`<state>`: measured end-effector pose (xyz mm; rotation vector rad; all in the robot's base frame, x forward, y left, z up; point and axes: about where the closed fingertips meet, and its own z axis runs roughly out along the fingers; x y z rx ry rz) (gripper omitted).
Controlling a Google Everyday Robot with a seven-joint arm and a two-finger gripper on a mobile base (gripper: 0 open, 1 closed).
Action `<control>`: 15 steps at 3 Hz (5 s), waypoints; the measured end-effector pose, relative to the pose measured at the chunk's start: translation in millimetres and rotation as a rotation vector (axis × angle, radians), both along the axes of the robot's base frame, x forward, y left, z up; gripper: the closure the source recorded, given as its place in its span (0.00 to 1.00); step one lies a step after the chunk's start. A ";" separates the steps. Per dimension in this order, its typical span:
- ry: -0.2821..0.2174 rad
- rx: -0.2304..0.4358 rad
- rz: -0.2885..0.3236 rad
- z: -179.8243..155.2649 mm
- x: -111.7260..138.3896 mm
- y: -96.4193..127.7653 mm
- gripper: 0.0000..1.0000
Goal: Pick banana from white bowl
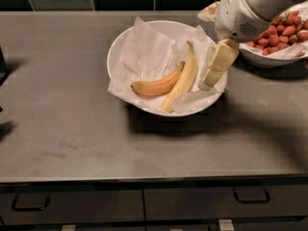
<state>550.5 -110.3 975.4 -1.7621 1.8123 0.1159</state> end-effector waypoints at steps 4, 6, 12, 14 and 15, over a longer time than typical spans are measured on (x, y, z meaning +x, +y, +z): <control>-0.083 -0.009 0.064 5.7 33.5 21.4 0.24; -0.086 -0.064 0.124 -20.4 34.8 23.1 0.31; -0.028 -0.120 0.418 -77.6 -16.2 27.2 0.30; -0.056 -0.168 0.455 -76.5 -7.8 36.5 0.30; -0.078 -0.191 0.471 -73.2 0.6 40.4 0.32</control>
Offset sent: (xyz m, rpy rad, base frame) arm 0.0094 -0.0009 0.0079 -0.0009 -0.0387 -0.0043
